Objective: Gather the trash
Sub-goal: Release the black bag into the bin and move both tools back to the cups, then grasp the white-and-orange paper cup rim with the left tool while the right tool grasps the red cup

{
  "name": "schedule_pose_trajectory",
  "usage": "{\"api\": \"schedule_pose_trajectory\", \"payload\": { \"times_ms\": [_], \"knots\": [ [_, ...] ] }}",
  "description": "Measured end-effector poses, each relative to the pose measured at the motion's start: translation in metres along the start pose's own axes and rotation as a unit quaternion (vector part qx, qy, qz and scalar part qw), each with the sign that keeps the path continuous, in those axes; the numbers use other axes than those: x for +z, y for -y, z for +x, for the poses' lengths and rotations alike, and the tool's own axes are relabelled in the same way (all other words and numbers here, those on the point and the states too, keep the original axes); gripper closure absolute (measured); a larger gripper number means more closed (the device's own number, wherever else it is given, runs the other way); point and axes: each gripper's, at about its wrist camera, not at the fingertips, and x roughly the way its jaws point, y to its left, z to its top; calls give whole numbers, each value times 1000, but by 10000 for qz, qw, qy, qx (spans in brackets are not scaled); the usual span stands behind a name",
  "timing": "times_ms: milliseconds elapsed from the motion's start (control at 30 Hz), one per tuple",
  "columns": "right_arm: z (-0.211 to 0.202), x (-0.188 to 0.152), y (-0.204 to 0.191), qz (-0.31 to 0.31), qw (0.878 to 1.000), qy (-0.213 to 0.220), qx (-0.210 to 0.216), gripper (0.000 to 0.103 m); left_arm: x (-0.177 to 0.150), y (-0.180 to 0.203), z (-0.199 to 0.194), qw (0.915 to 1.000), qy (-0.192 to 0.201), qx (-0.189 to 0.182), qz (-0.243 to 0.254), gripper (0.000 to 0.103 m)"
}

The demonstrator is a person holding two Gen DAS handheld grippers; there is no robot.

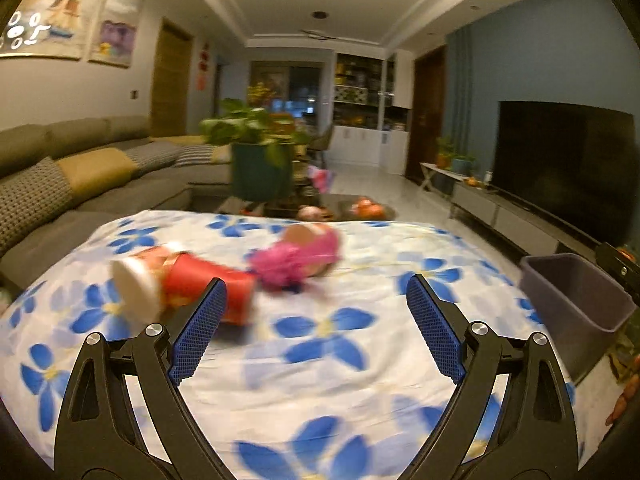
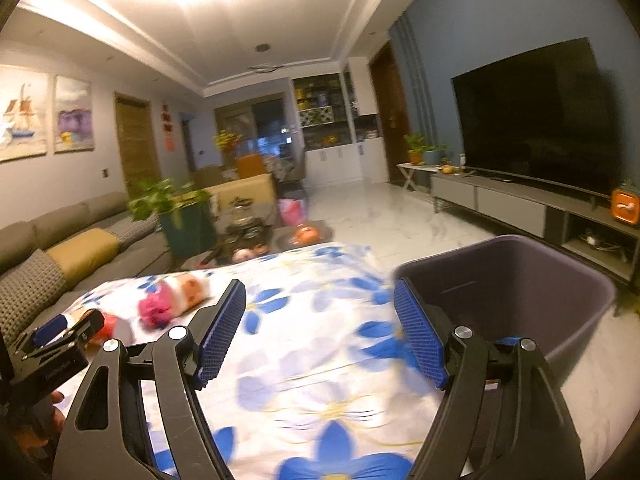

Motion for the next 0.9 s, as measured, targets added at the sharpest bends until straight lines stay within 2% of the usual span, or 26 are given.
{"api": "schedule_pose_trajectory", "payload": {
  "times_ms": [300,500,700,900],
  "knots": [
    [16,-15,-70,-318,9973,-219,622,28,0,-77,-11,9966,31,729,-395,14],
    [33,-26,-114,-488,9930,-433,984,28,-2,-119,-18,9933,25,966,-626,14],
    [48,-38,-153,-601,9892,-622,1184,28,-1,-140,-15,9925,17,1040,-643,16],
    [65,-42,-182,-675,9870,-736,1258,28,1,-151,8,9943,-240,661,-805,29]
  ]
}}
